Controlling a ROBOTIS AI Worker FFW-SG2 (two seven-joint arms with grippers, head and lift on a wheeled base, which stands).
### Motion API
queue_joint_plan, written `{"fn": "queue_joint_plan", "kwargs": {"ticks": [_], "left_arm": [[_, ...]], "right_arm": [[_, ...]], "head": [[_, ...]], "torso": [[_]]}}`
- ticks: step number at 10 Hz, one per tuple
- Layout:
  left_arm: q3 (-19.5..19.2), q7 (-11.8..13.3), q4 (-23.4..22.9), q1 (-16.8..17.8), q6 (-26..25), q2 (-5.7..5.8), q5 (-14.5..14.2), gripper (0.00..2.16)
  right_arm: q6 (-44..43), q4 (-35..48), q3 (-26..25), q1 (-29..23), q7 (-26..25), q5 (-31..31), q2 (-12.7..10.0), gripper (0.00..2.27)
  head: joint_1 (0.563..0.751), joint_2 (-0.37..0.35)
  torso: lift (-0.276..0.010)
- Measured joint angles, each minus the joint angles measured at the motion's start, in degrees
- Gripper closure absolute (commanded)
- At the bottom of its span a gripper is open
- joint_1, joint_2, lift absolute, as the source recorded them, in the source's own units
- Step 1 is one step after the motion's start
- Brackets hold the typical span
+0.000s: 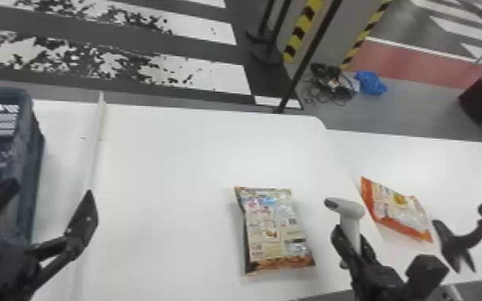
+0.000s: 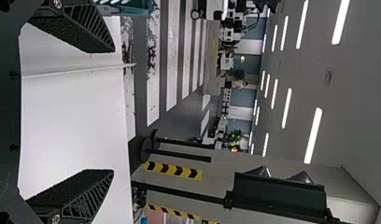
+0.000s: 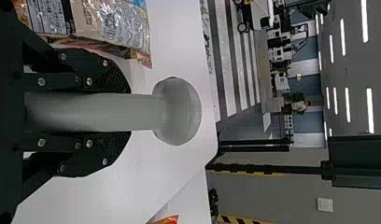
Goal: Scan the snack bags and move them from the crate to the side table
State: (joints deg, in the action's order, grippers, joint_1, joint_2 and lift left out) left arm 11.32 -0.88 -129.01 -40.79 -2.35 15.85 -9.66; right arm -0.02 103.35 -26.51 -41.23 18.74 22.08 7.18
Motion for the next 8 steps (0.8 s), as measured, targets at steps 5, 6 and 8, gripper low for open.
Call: {"fn": "queue_joint_plan", "kwargs": {"ticks": [5, 6, 8], "left_arm": [[0.6, 0.1, 1.3, 1.5, 0.1, -0.04, -0.6, 0.07], [0.5, 0.1, 1.3, 1.5, 0.1, -0.03, -0.7, 0.07], [0.5, 0.1, 1.2, 1.5, 0.1, 0.05, -0.8, 0.07]], "right_arm": [[-3.5, 5.6, 5.9, -6.9, 0.1, -1.9, -1.4, 2.24], [-3.8, 5.9, 7.0, -7.3, 0.1, -2.7, -1.3, 2.24], [-4.0, 5.9, 7.9, -7.6, 0.1, -4.1, -1.3, 2.24]], "head": [[0.695, -0.350], [0.695, -0.350], [0.695, -0.350]], "torso": [[-0.087], [-0.087], [-0.087]]}}
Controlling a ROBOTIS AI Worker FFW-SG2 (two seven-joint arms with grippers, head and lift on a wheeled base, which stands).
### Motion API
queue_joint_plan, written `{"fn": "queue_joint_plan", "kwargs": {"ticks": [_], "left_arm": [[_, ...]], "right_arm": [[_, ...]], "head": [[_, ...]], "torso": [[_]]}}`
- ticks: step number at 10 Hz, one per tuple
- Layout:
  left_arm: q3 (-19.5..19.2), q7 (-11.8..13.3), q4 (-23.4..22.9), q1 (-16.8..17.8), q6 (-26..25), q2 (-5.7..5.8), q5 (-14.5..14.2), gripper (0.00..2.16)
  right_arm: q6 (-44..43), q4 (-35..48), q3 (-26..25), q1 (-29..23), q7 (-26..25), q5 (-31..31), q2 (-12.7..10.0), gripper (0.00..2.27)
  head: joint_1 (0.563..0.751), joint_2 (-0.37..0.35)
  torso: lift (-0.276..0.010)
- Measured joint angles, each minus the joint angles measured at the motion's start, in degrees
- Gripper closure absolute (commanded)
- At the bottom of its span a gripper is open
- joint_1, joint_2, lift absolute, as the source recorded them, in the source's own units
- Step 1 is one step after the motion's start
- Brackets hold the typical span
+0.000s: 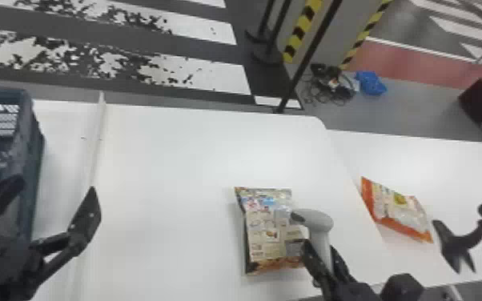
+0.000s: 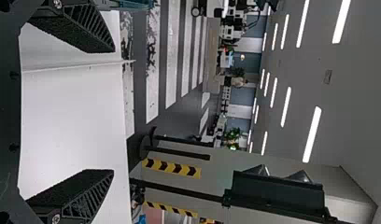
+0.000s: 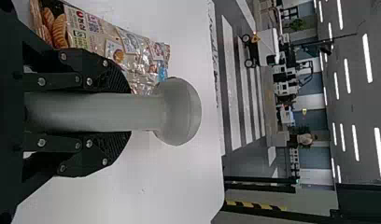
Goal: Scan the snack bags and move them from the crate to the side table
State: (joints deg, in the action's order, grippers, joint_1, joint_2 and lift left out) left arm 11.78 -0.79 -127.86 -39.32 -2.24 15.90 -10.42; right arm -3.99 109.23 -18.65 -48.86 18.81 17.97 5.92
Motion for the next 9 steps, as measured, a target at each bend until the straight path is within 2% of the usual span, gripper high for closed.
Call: {"fn": "queue_joint_plan", "kwargs": {"ticks": [5, 9], "left_arm": [[-0.3, 0.8, 0.0, -0.3, 0.0, 0.09, -0.2, 0.07], [-0.4, 1.0, -0.2, -0.7, 0.2, 0.09, -0.3, 0.07]], "right_arm": [[1.3, -2.7, 2.7, 1.0, -1.1, -3.4, 1.2, 2.24], [3.0, -4.1, 3.3, 2.1, -1.2, -3.6, 1.7, 2.24]], "head": [[0.695, -0.350], [0.695, -0.350]], "torso": [[-0.087], [-0.087]]}}
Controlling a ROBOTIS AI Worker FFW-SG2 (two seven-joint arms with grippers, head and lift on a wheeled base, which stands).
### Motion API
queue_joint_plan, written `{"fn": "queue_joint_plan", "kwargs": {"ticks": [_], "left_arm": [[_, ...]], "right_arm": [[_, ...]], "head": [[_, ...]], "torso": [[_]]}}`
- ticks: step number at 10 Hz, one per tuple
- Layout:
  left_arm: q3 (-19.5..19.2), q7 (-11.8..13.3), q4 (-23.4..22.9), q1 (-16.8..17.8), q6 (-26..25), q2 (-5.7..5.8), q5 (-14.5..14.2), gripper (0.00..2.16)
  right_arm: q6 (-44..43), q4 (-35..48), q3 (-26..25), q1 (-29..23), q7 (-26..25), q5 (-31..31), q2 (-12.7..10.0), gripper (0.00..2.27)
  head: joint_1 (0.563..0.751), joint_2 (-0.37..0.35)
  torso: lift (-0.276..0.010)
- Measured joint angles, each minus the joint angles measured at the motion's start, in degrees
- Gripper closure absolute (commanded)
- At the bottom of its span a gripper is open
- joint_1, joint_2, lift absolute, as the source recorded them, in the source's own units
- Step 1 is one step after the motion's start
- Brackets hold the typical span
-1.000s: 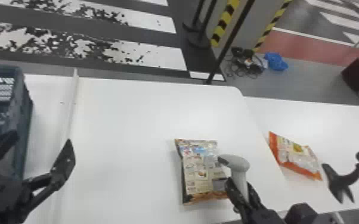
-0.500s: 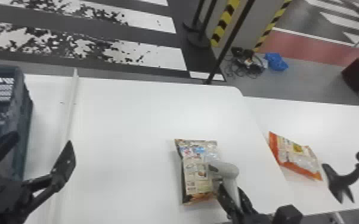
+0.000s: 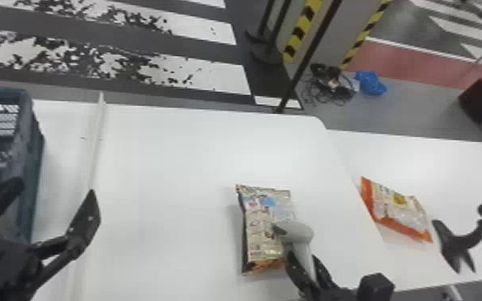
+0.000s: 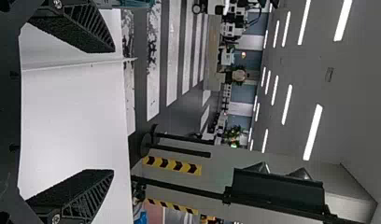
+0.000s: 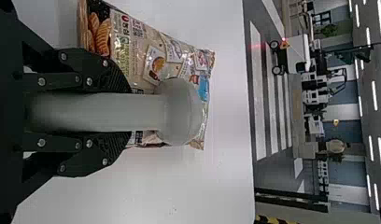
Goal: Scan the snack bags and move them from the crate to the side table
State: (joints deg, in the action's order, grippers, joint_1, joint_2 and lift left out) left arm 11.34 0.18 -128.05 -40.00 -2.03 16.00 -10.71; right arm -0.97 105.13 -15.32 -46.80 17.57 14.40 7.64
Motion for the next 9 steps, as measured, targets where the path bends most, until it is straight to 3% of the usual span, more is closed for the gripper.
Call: {"fn": "queue_joint_plan", "kwargs": {"ticks": [4, 6, 9], "left_arm": [[0.0, 0.0, -0.2, -0.2, 0.1, -0.12, 0.1, 0.07], [-0.4, 0.0, -0.8, -1.4, 1.5, -0.08, 0.1, 0.07], [-1.7, 0.1, -2.7, -3.9, 2.4, -0.01, 0.5, 0.07]], "right_arm": [[0.1, 4.9, -3.8, -1.5, 0.6, 4.1, 0.9, 2.24], [5.9, 4.3, -8.3, 1.9, 3.4, 6.4, 2.7, 2.24], [11.9, -6.0, -12.5, 12.5, 9.6, 6.9, 9.2, 2.24]], "head": [[0.695, -0.350], [0.695, -0.350], [0.695, -0.350]], "torso": [[-0.087], [-0.087], [-0.087]]}}
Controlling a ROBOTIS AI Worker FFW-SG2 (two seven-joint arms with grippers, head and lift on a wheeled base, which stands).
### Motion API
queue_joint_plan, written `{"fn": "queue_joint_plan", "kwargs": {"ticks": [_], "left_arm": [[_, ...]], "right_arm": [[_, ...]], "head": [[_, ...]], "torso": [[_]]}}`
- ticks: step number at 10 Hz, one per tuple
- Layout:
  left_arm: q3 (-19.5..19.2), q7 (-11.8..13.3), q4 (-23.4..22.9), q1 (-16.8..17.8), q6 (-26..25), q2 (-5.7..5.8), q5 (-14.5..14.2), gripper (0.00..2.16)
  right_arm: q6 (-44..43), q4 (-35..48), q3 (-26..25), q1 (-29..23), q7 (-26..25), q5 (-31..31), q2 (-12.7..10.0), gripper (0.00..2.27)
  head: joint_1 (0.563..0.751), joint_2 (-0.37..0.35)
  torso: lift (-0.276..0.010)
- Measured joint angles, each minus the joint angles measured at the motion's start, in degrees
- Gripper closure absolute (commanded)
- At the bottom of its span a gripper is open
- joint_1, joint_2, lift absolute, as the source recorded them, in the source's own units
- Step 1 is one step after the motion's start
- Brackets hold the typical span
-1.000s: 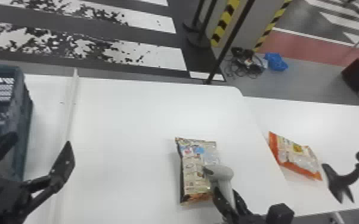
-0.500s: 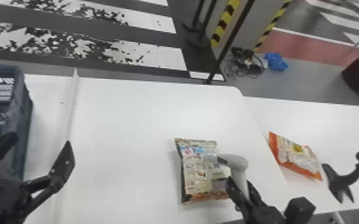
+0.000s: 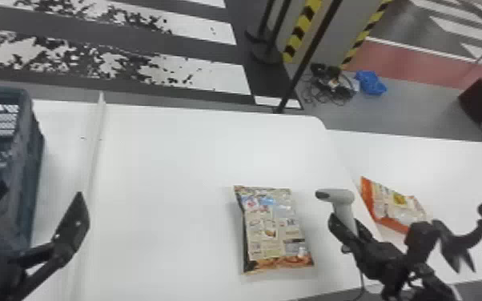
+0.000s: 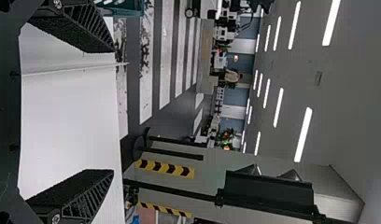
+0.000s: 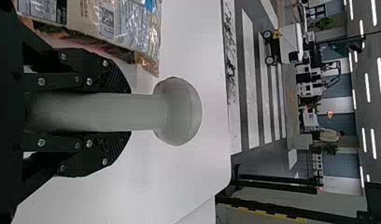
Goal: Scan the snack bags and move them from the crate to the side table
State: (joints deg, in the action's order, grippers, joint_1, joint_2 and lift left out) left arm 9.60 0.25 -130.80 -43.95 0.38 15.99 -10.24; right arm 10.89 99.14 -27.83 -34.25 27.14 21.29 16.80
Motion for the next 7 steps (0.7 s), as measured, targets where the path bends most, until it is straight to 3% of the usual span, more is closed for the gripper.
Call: {"fn": "queue_joint_plan", "kwargs": {"ticks": [3, 5, 6, 7], "left_arm": [[-0.4, -0.2, -1.1, -1.8, 0.0, -0.13, 1.0, 0.07], [-0.4, -0.3, -1.4, -2.3, 0.0, -0.24, 1.8, 0.07], [-0.4, -0.3, -1.6, -2.4, 0.0, -0.26, 1.9, 0.07], [-0.3, -0.3, -1.7, -2.4, 0.0, -0.30, 1.9, 0.07]], "right_arm": [[2.0, -14.9, 0.9, 11.1, 2.4, -1.6, 5.4, 2.24], [4.0, -21.4, 2.6, 15.6, 2.4, -3.9, 6.6, 2.07], [4.7, -22.9, 3.6, 16.6, 2.4, -4.6, 7.2, 1.59], [4.9, -23.3, 4.0, 16.8, 2.4, -4.8, 7.3, 0.33]], "head": [[0.695, -0.350], [0.695, -0.350], [0.695, -0.350], [0.695, -0.350]], "torso": [[-0.087], [-0.087], [-0.087], [-0.087]]}}
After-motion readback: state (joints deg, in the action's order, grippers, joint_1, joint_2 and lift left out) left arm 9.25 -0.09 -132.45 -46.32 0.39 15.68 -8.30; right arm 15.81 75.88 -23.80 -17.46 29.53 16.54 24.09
